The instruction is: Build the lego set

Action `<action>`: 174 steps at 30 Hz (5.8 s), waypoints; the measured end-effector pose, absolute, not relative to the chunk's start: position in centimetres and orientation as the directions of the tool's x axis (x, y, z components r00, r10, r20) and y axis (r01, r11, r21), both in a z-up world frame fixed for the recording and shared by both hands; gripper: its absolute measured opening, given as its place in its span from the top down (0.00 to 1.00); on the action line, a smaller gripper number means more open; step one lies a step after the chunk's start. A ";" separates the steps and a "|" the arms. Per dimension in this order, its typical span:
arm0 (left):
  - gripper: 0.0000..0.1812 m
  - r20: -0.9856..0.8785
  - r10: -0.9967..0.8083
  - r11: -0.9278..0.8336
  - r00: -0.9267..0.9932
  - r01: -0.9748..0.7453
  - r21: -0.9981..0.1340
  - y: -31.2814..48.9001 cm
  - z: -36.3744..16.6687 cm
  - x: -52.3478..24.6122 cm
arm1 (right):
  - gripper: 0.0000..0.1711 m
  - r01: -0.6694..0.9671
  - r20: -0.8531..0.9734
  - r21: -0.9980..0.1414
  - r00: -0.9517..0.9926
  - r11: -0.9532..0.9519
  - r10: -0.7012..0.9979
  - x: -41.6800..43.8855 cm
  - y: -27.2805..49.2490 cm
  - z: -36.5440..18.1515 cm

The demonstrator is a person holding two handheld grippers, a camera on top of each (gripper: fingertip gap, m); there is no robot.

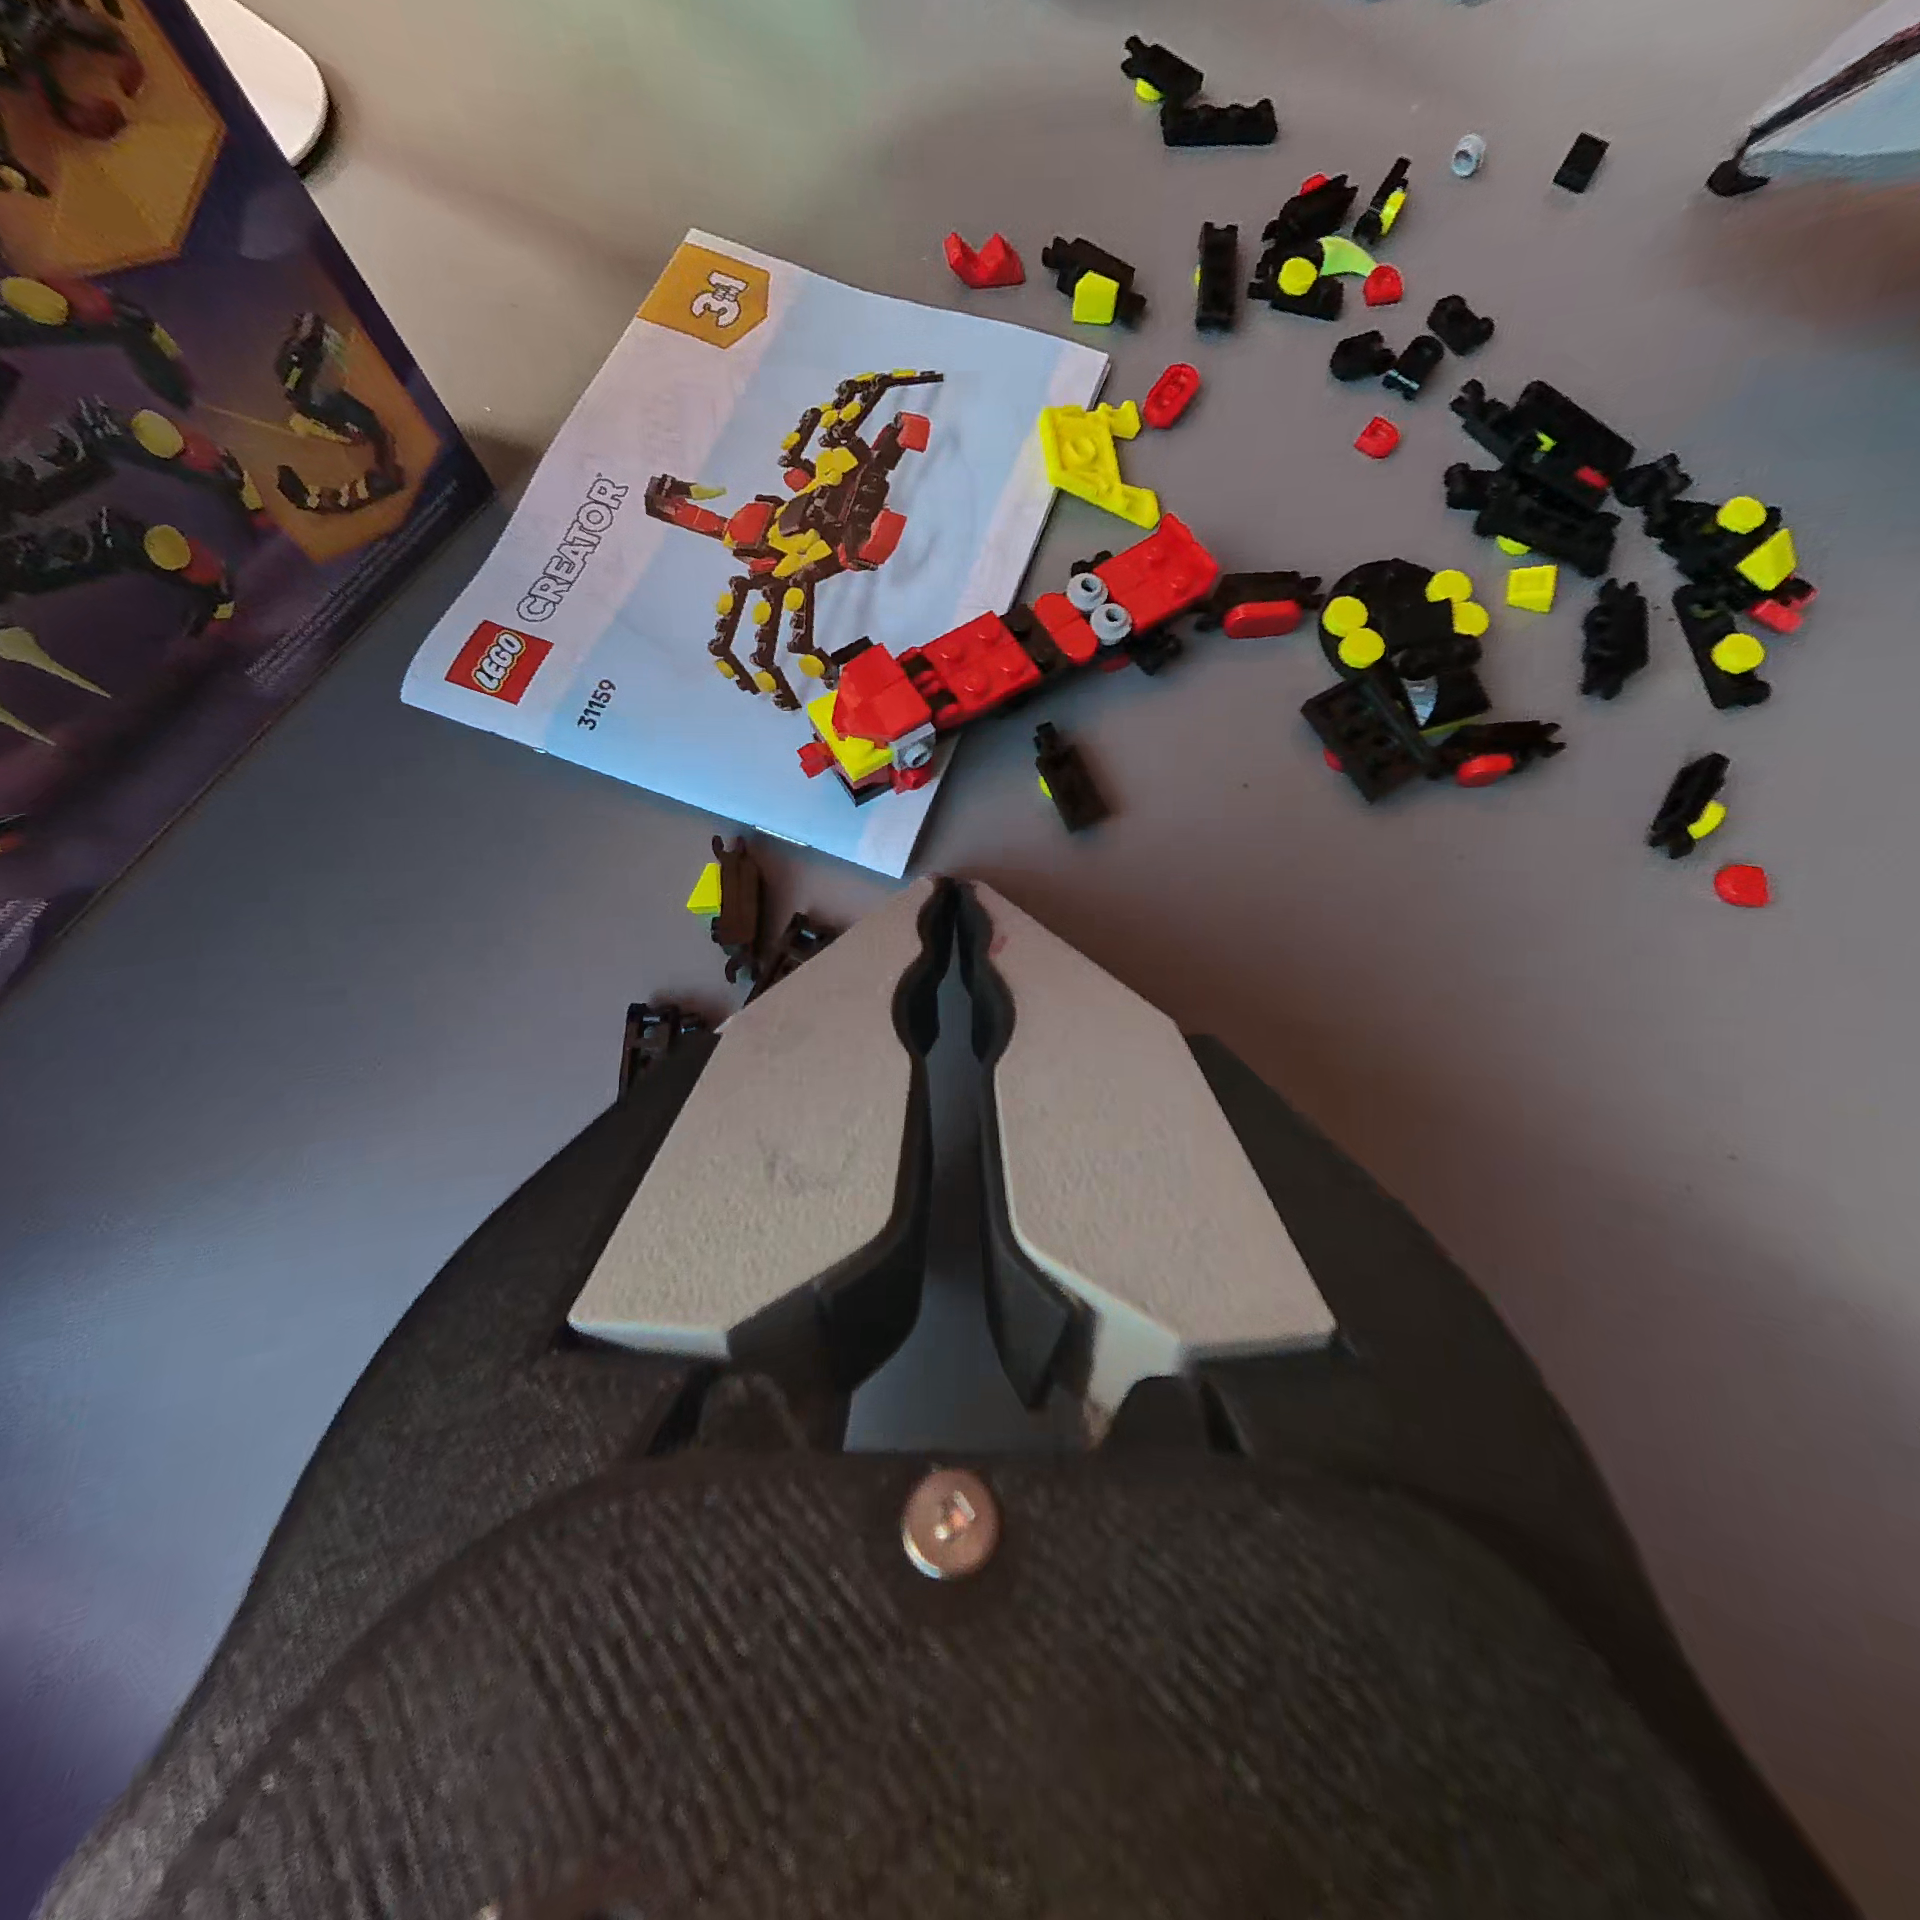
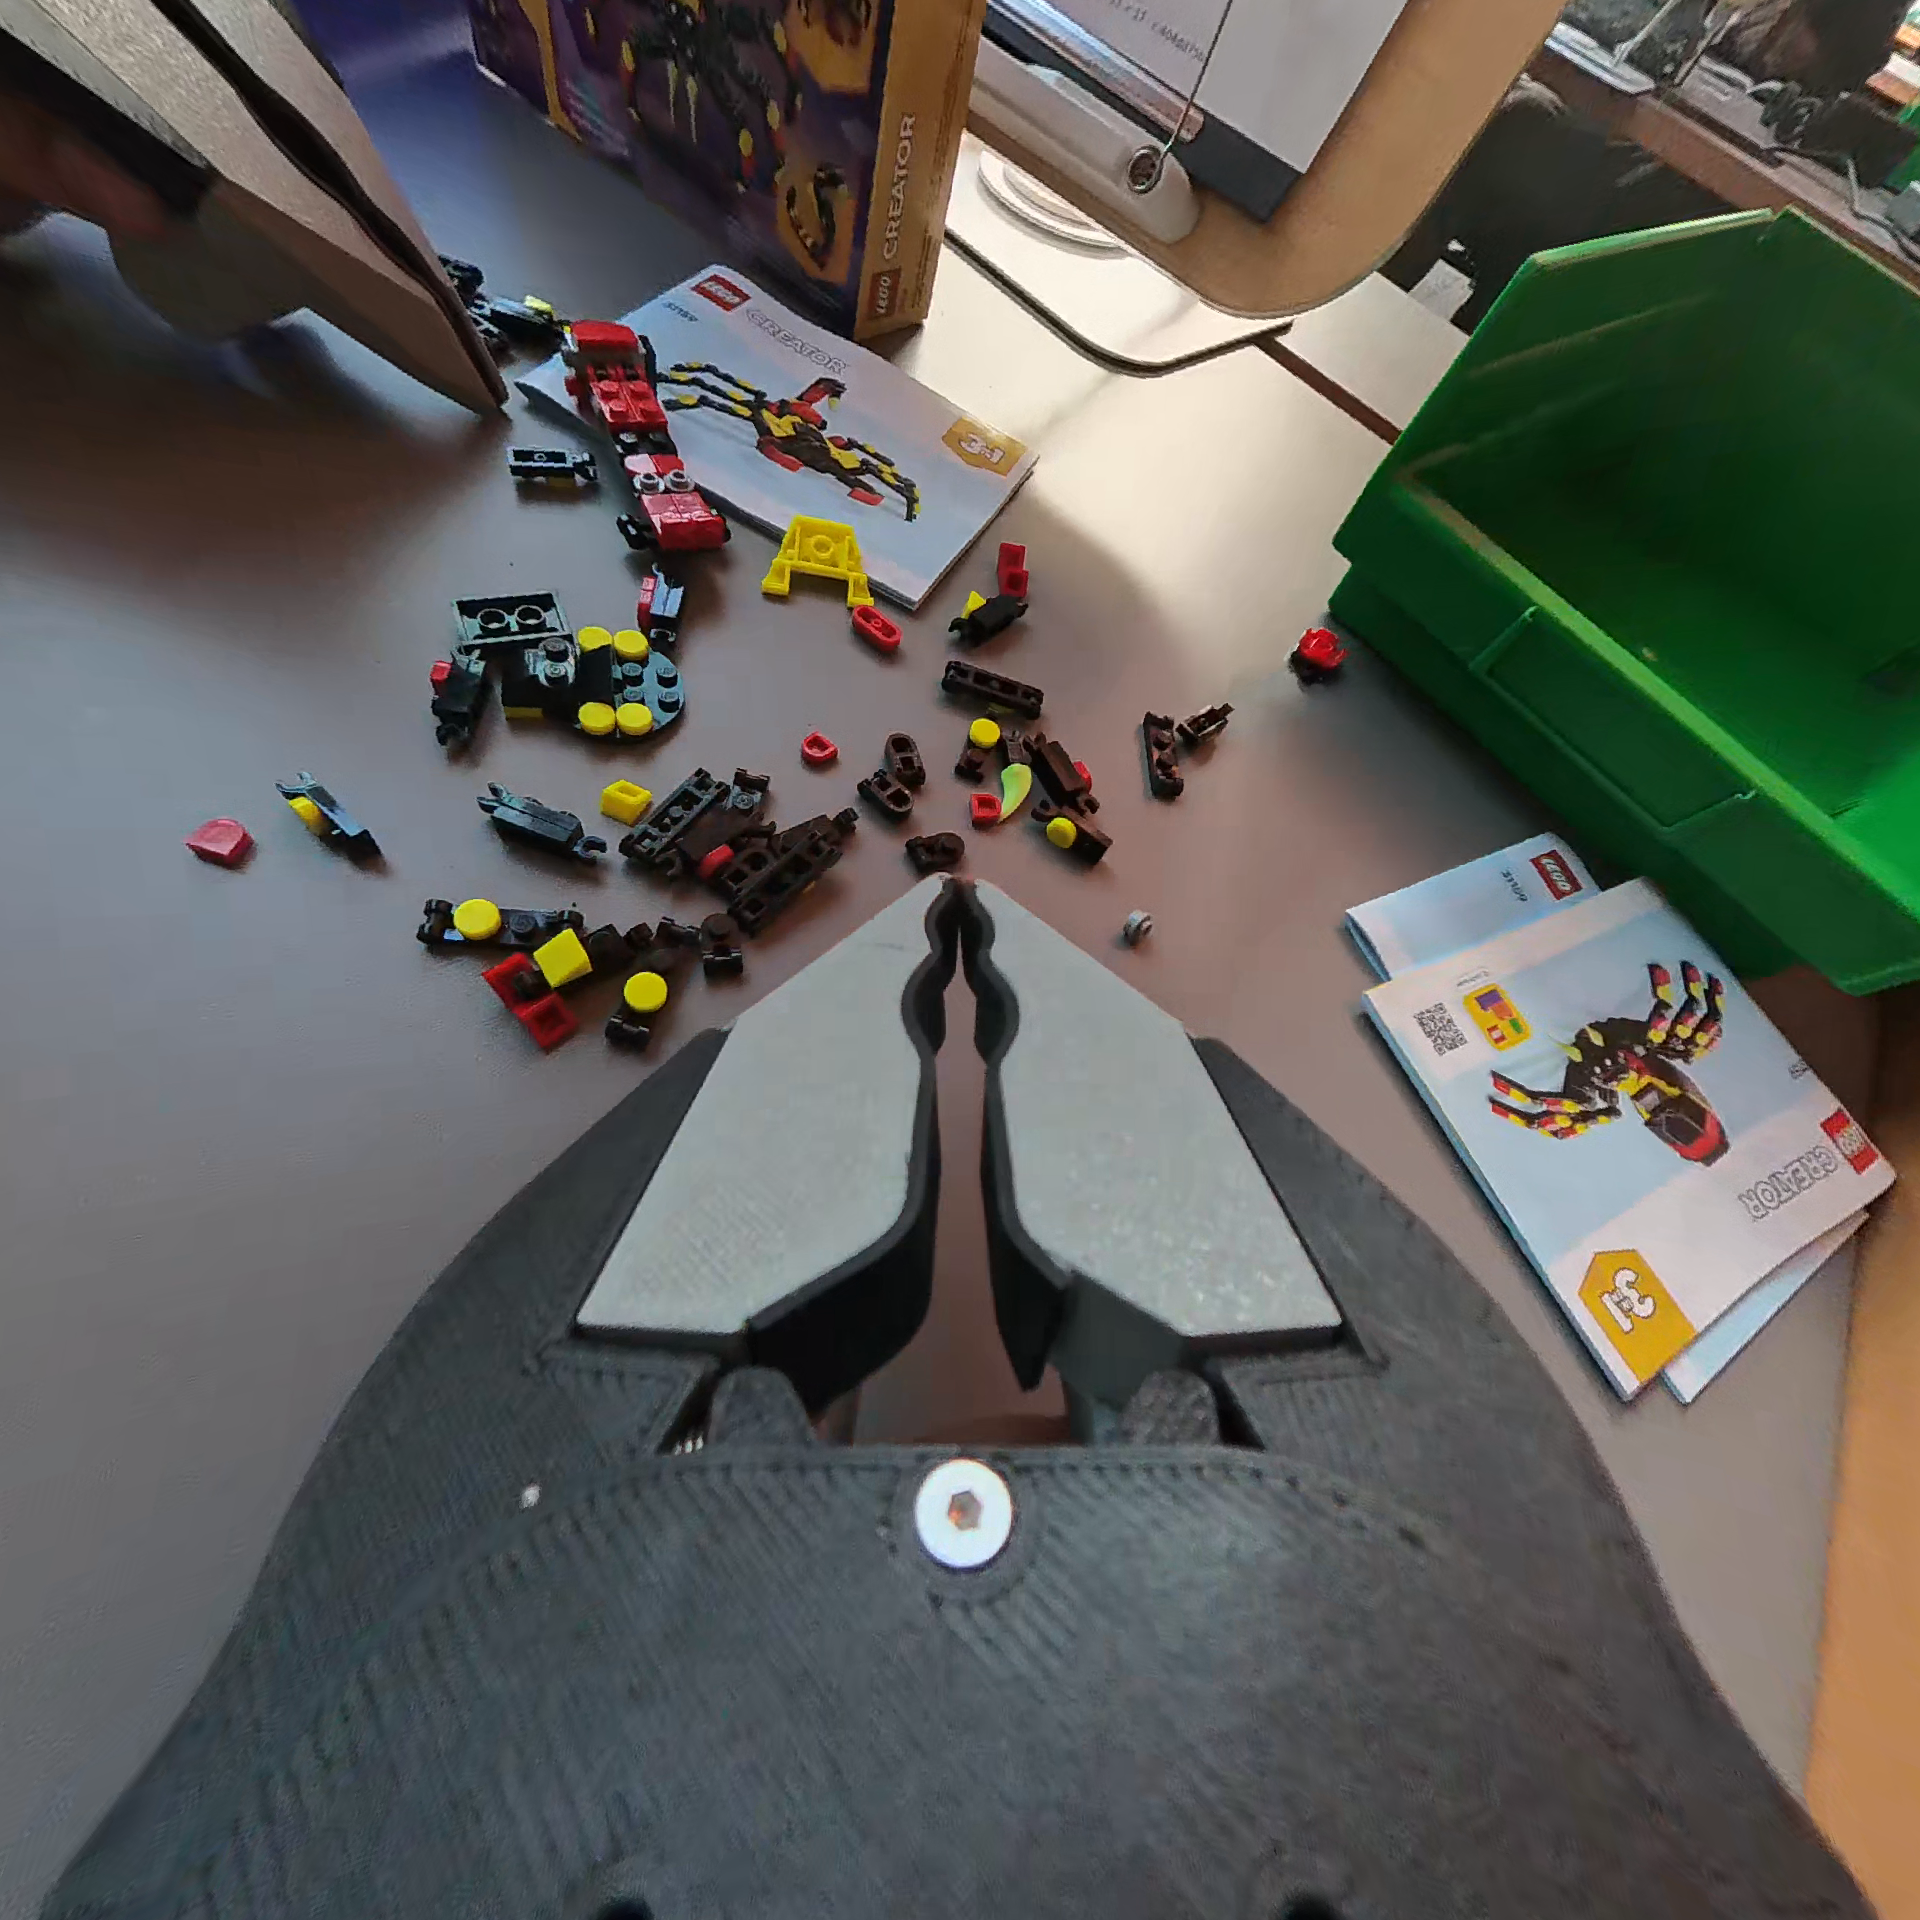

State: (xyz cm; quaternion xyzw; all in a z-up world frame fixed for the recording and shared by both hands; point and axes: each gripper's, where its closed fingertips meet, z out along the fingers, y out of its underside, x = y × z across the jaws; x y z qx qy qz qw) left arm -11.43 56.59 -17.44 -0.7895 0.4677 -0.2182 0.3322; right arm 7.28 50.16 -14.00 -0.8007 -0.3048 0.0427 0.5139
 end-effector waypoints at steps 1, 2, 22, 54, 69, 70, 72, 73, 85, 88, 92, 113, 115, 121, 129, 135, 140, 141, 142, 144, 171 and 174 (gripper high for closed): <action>1.00 0.035 -0.886 -0.340 0.463 -0.595 -0.729 56.5 -17.4 -11.4 | 1.00 0.454 0.251 -0.843 0.806 -0.288 0.536 7.2 50.1 -14.1; 1.00 0.035 -0.889 -0.335 0.458 -0.595 -0.730 56.4 -17.4 -11.4 | 1.00 0.469 0.261 -0.835 0.799 -0.288 0.542 7.1 50.1 -14.3; 1.00 0.308 -0.928 -0.373 0.212 -0.527 -0.764 55.8 -15.7 -9.4 | 1.00 0.584 0.173 -0.767 0.588 -0.266 0.790 4.1 49.4 -16.6; 1.00 0.050 -0.990 -0.069 0.129 -0.145 -0.987 57.7 -8.6 -8.9 | 1.00 0.011 -0.418 -0.877 0.472 -0.480 0.776 0.8 57.7 -9.8; 1.00 0.270 -0.944 -0.237 0.189 0.180 -0.955 61.8 -5.3 -12.3 | 1.00 0.257 0.055 -0.940 0.761 -0.223 0.646 3.3 61.0 -11.6; 1.00 0.299 -0.934 -0.255 0.195 0.222 -0.941 62.6 -5.0 -12.8 | 1.00 0.270 0.046 -0.933 0.745 -0.238 0.665 2.9 60.8 -11.9; 1.00 0.331 -0.924 -0.278 0.193 0.254 -0.926 63.5 -4.8 -13.2 | 0.97 0.294 0.048 -0.923 0.726 -0.247 0.686 2.5 60.6 -12.3; 1.00 0.329 -0.925 -0.279 0.191 0.246 -0.928 63.7 -4.9 -13.1 | 0.95 0.308 0.055 -0.920 0.712 -0.241 0.701 2.2 60.4 -12.4; 1.00 0.182 -0.982 -0.177 0.054 0.081 -0.981 61.5 -5.8 -10.2 | 0.90 0.351 0.012 -0.893 0.646 -0.283 0.763 0.3 60.7 -13.5; 1.00 0.107 -0.993 -0.106 0.041 0.016 -0.994 60.6 -6.4 -9.2 | 0.90 0.336 -0.028 -0.894 0.617 -0.296 0.787 -0.1 60.7 -13.4; 1.00 0.085 -0.996 -0.084 0.040 0.031 -0.996 60.3 -6.2 -9.4 | 0.90 0.339 -0.012 -0.900 0.607 -0.273 0.794 -0.3 60.5 -13.2; 1.00 0.024 -0.998 -0.032 0.063 -0.122 -0.992 57.0 -8.1 -8.4 | 0.90 0.159 -0.043 -0.974 0.560 -0.158 0.827 0.6 59.2 -9.9; 1.00 0.023 -0.998 -0.029 0.060 -0.111 -0.993 56.4 -8.0 -8.3 | 0.90 0.121 -0.043 -0.983 0.574 -0.136 0.818 1.3 58.8 -9.3; 1.00 -0.036 -0.998 0.028 0.044 -0.165 -0.986 54.7 -8.7 -7.7 | 0.89 0.141 0.004 -0.984 0.633 -0.110 0.774 3.6 56.1 -9.2; 1.00 -0.115 -0.992 0.100 0.043 -0.263 -0.959 54.2 -10.0 -6.9 | 0.96 0.002 0.018 -0.999 0.849 0.032 0.528 9.4 50.1 -6.6; 1.00 -0.258 -0.910 0.139 0.325 -0.349 -0.927 58.7 -10.3 -7.9 | 0.95 0.027 0.005 -0.999 0.903 -0.045 0.429 11.5 48.0 -7.5; 1.00 -0.280 -0.751 0.044 0.599 -0.377 -0.925 64.6 -9.9 -12.9 | 0.87 0.131 -0.010 -0.940 0.912 -0.315 0.409 11.0 48.6 -11.6; 1.00 -0.237 -0.738 -0.003 0.631 -0.355 -0.935 65.2 -10.0 -13.6 | 0.88 0.157 0.013 -0.933 0.914 -0.323 0.406 11.0 49.1 -11.9; 1.00 -0.198 -0.731 -0.038 0.653 -0.328 -0.944 65.7 -10.1 -14.0 | 0.87 0.186 0.043 -0.928 0.914 -0.322 0.404 11.0 49.6 -12.1; 1.00 -0.134 -0.730 -0.082 0.670 -0.280 -0.956 66.1 -9.9 -14.5 | 0.88 0.238 0.088 -0.917 0.904 -0.321 0.418 10.9 50.9 -12.4; 1.00 -0.162 -0.797 -0.122 0.582 -0.418 -0.900 65.6 -12.4 -12.8 | 0.90 0.180 0.081 -0.974 0.844 -0.138 0.531 11.6 61.6 -9.8; 1.00 -0.168 -0.802 -0.120 0.573 -0.431 -0.894 65.5 -12.6 -12.7 | 0.91 0.233 0.126 -0.962 0.842 -0.144 0.524 11.2 61.7 -10.3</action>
